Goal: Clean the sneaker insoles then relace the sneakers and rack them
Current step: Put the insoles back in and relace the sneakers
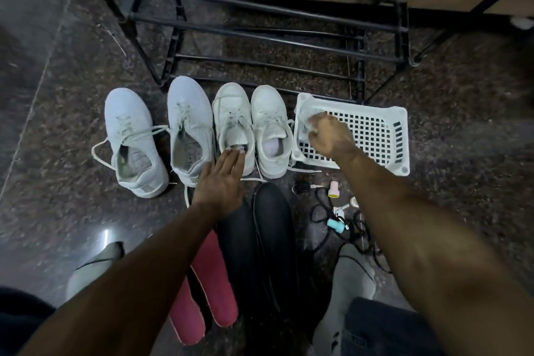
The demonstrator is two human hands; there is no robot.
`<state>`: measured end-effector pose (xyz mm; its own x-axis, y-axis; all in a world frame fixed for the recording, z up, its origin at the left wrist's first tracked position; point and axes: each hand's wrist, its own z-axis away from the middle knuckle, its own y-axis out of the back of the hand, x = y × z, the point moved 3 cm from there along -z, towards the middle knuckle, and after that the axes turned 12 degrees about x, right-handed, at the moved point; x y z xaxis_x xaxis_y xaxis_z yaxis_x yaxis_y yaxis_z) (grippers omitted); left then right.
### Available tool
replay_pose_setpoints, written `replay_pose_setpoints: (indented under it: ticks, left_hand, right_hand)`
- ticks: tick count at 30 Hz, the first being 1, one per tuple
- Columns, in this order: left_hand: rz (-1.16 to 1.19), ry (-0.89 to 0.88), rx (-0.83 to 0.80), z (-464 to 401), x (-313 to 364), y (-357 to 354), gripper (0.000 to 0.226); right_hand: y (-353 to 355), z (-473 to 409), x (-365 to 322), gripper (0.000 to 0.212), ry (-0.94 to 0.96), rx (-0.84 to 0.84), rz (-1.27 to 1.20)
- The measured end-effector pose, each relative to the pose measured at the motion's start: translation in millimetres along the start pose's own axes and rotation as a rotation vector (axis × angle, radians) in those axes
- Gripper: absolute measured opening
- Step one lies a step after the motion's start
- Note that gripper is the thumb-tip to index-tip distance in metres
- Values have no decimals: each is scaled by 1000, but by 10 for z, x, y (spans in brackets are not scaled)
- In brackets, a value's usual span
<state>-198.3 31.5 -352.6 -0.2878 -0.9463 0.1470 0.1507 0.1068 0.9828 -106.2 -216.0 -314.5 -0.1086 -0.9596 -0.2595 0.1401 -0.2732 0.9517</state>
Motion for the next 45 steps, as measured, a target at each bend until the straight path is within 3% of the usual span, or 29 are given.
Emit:
replay_pose_setpoints:
  ticks: [2, 5, 8, 10, 12, 16, 18, 20, 22, 26, 29, 34, 40, 43, 45]
  left_hand:
    - [7, 2, 35, 7, -7, -20, 75]
    - [30, 12, 4, 4, 3, -22, 75]
    - [47, 28, -48, -5, 1, 31, 80]
    - [64, 43, -18, 37, 9, 62, 78]
    - [141, 99, 45, 137, 31, 97, 75]
    - [398, 283, 190, 432, 109, 81, 62]
    - [523, 395, 198, 595, 132, -19, 55]
    - [605, 508, 79, 738, 151, -120, 40]
    - [656, 598, -47, 862, 157, -209, 35]
    - [758, 691, -37, 920, 92, -237, 30]
    - [732, 656, -26, 855, 77, -198, 22]
    - [747, 634, 11, 637, 73, -165, 24]
    - [822, 635, 290, 348, 175, 67, 25]
    - [700, 476, 424, 191, 244, 233, 33]
    - [518, 261, 390, 53, 310, 313, 41]
  right_hand:
    - [-114, 85, -49, 50, 84, -124, 133]
    - [-165, 167, -44, 58, 90, -139, 158]
    - [-114, 285, -27, 51, 42, 46, 72]
    - [-67, 487, -54, 43, -49, 248, -35]
    - [-117, 801, -136, 34, -147, 312, -123]
    - [-498, 1513, -310, 19, -271, 137, -73]
    - [-744, 1857, -372, 33, -322, -20, -1]
    - [-944, 2144, -434, 54, -376, -135, -13]
    - [-1048, 2322, -506, 70, -408, -180, -60]
    - [-1109, 2373, -576, 85, -446, -197, -61]
    - [-1154, 2371, -576, 88, -452, -220, -25]
    - [-1275, 2354, -561, 116, -408, -229, 44]
    - [-1264, 2277, -476, 119, -440, -209, -63]
    - [-1198, 2313, -438, 111, -442, -167, -205]
    - [-1149, 2334, -387, 110, -467, -138, -281]
